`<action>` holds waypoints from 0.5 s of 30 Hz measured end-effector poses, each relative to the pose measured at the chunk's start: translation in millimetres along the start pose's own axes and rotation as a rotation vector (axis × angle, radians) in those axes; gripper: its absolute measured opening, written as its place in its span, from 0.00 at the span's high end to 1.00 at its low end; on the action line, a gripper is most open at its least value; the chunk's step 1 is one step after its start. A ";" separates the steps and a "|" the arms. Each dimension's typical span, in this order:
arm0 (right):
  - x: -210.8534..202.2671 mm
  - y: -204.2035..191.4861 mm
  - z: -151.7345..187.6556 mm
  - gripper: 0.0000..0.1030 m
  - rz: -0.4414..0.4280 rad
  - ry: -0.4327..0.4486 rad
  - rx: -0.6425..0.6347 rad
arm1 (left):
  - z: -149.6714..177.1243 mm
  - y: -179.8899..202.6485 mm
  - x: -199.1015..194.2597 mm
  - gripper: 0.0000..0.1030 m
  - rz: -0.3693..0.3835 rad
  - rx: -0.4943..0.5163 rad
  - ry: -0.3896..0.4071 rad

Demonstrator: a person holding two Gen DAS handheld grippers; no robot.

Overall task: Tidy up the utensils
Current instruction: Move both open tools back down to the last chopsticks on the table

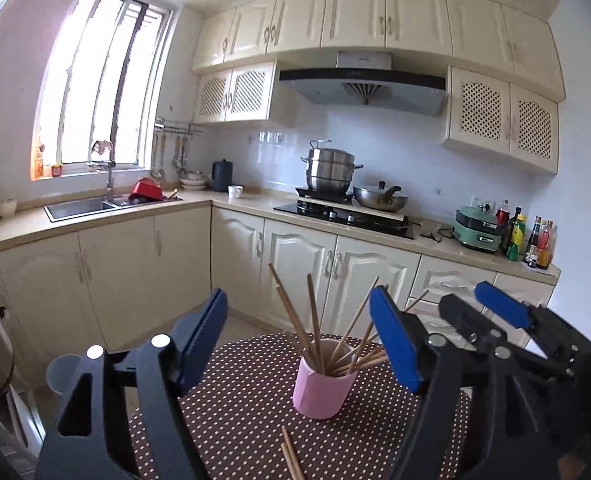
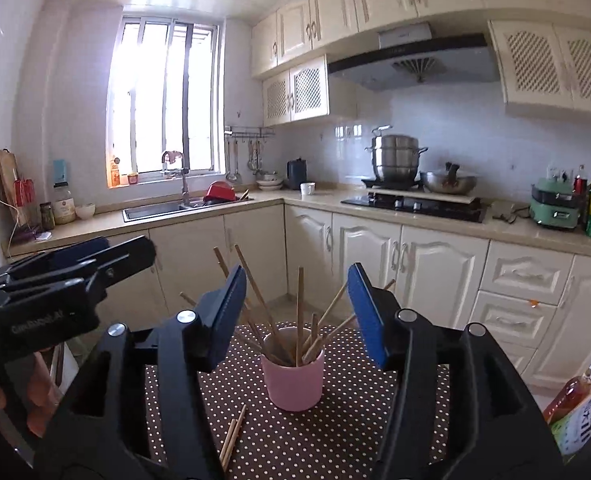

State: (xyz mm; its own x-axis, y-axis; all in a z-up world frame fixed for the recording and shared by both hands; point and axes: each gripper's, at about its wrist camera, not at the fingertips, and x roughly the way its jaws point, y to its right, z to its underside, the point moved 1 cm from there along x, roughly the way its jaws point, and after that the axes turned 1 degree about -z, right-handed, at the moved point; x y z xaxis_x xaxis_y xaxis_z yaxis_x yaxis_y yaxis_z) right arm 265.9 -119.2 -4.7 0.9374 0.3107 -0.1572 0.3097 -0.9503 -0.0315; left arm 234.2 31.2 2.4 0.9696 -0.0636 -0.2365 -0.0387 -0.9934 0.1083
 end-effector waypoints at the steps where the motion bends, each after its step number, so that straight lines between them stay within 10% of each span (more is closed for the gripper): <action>1: -5.1 -2.3 1.6 0.44 0.004 0.008 -0.004 | 2.9 -0.7 -6.6 0.29 -0.009 0.002 0.003; 9: -22.3 -9.8 25.2 0.43 0.005 -0.028 0.000 | 27.7 -9.6 -34.1 0.29 -0.078 0.036 -0.002; 15: -23.2 -10.4 55.3 0.42 0.000 -0.100 0.012 | 68.8 -27.1 -20.4 0.28 -0.084 0.020 -0.159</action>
State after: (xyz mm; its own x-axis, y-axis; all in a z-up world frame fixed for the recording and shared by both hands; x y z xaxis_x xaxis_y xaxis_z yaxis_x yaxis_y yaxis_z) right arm 232.1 -117.5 -55.3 0.9167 0.3080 -0.2547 0.3073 -0.9506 -0.0436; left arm 198.8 52.9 -62.1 0.9190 0.0068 -0.3942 0.0342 -0.9975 0.0625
